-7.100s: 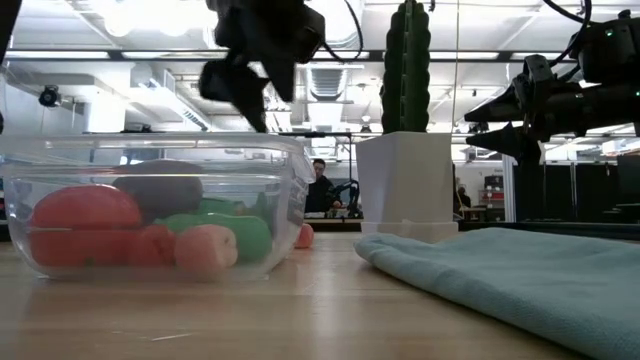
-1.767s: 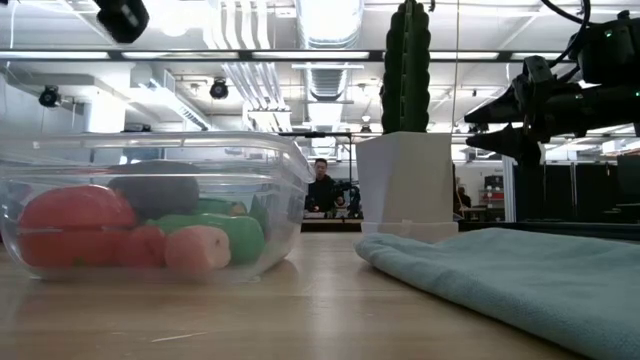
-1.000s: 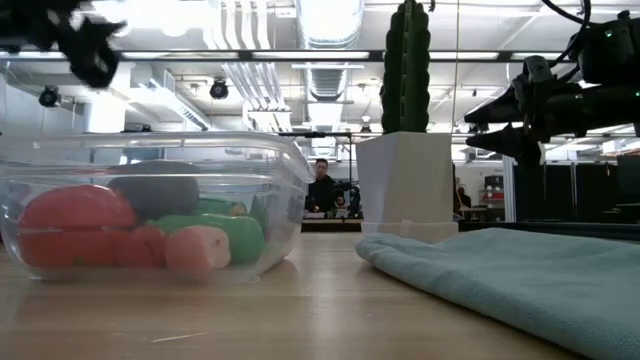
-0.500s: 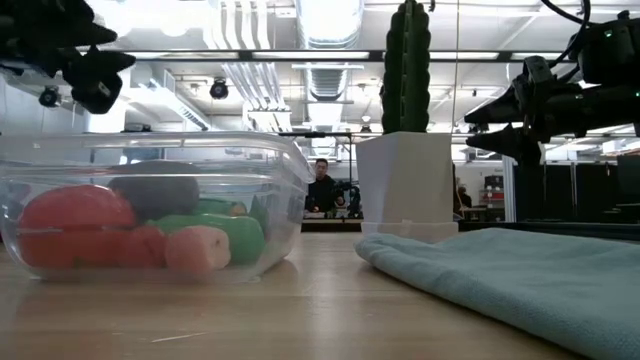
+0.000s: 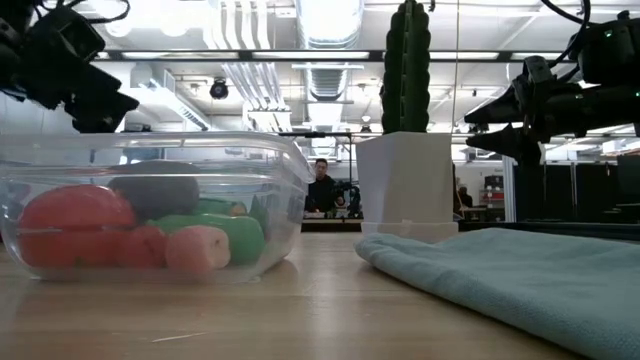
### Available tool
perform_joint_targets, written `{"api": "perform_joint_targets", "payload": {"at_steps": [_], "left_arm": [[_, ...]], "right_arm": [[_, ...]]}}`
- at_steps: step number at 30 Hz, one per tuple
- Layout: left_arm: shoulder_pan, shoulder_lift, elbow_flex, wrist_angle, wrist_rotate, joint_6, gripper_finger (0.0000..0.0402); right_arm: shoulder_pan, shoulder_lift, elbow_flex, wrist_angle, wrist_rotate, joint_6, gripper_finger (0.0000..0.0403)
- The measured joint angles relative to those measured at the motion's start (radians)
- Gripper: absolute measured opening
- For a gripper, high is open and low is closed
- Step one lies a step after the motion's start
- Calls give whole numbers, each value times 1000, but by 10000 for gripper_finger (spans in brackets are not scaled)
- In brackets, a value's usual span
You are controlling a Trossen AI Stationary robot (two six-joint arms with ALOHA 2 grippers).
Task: Pick and placing Produce into tupperware
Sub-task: Return to Home Position
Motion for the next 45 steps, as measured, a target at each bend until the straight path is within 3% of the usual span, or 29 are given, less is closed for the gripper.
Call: {"api": "perform_joint_targets", "payload": {"at_steps": [13,45], "left_arm": [[0,37,-71,6,0,0,140],[0,71,-76,31,0,0,140]], "right_arm": [[0,0,0,0,0,0,233],[0,0,0,0,0,0,233]]}}
